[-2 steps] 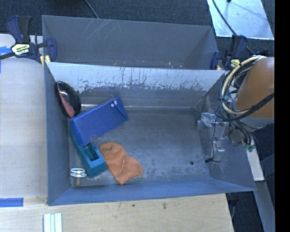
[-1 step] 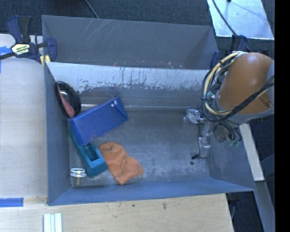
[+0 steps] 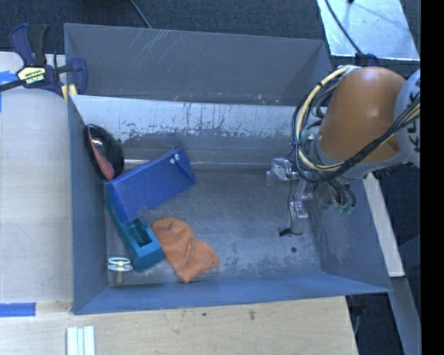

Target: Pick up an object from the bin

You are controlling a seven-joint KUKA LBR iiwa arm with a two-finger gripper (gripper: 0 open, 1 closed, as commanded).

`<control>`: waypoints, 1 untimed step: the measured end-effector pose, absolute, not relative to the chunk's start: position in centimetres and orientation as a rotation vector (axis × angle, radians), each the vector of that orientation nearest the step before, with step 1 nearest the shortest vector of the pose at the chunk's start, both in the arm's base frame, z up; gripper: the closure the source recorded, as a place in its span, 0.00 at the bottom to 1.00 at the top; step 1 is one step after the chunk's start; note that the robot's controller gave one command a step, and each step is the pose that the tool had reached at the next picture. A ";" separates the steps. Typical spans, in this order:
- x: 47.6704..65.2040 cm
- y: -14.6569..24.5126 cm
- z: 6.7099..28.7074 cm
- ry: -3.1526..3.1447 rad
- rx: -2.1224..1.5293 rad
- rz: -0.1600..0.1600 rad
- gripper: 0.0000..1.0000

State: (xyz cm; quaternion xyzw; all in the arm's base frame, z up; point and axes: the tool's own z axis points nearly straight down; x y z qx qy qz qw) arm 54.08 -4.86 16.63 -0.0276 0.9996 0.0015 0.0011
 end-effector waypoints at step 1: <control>53.5 -2.2 19.6 3.138 0.030 -0.001 0.00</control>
Offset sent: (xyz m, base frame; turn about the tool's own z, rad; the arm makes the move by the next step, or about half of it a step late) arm -0.0185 0.0630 0.0380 -0.0828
